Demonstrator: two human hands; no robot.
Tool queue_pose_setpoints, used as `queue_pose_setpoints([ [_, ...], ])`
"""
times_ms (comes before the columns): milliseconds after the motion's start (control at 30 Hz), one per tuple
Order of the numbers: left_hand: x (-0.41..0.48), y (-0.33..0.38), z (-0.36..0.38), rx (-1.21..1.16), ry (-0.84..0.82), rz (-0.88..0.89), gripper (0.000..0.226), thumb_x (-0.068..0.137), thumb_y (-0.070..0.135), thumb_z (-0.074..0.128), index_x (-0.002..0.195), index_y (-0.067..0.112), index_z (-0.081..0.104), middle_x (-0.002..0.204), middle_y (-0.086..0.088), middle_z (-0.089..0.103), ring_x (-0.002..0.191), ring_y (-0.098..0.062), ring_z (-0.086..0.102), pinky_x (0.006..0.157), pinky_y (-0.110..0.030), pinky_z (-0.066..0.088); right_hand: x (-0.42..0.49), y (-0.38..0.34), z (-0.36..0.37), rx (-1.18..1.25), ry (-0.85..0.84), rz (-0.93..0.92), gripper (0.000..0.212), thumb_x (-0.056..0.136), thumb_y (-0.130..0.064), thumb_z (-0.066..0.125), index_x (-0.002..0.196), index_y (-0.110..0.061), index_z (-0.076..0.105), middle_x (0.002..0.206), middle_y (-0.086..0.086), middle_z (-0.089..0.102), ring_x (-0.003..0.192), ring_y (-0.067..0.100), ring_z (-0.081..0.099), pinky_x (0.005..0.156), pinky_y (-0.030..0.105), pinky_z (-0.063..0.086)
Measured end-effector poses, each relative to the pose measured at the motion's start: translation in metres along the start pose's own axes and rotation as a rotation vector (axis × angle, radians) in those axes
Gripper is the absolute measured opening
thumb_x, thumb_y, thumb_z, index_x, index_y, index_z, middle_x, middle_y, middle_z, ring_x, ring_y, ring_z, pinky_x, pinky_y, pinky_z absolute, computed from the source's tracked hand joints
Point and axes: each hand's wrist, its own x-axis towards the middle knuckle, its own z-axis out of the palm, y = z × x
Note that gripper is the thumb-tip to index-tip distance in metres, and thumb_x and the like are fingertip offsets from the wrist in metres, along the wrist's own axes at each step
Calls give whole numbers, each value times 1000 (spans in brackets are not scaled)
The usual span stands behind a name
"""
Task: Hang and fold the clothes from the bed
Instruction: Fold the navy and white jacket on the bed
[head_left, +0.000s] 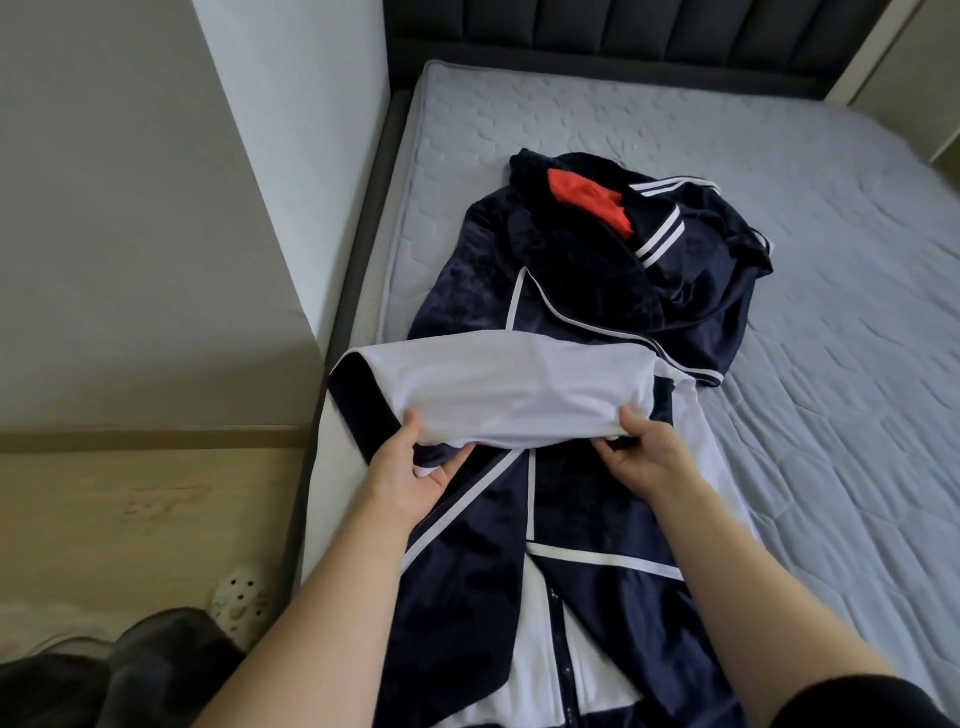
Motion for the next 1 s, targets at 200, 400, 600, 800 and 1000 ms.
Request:
queue_pose_setpoints([
  [200, -6, 0, 5, 711, 368, 477, 39, 85, 9, 60, 123, 13, 51, 102, -4, 59, 97, -29, 60, 75, -39, 51, -11, 11, -1, -559, 225, -347, 26, 93, -11, 51, 119, -7, 52, 90, 5, 59, 80, 22, 58, 69, 32, 49],
  [400, 6, -8, 43, 1802, -20, 1515, 57, 87, 14, 54, 142, 11, 40, 148, -13, 37, 139, -33, 29, 111, -53, 29, -17, 13, 31, -1400, 158, -1319, 46, 94, -12, 47, 139, -8, 41, 150, 10, 33, 141, 26, 24, 116, 40, 20],
  [600, 60, -8, 14, 2374, 32, 828, 61, 97, 55, 11, 151, 32, -8, 159, 7, -17, 144, -16, -20, 115, -42, -12, 38, 26, 25, -2166, -30, -852, 58, 99, -47, 16, 153, -27, 6, 161, -3, -1, 147, 17, -9, 117, 50, -7],
  [800, 80, 19, -27, 2325, 170, 835, 64, 94, 55, 5, 147, 29, -19, 157, 5, -23, 144, -14, -21, 116, -43, -10, 70, 23, -17, -2005, 192, -761, 62, 95, -47, 11, 153, -27, 3, 160, -8, -4, 144, 6, -16, 114, 48, -13],
  [1000, 69, 47, -8, 2440, 201, 1099, 63, 92, 60, 33, 133, 14, 46, 160, -5, 11, 147, -23, -7, 113, -50, -11, 70, 20, 0, -2325, 169, -945, 64, 97, -29, 21, 150, -19, -16, 159, 10, -16, 145, 25, -20, 113, 54, -12],
])
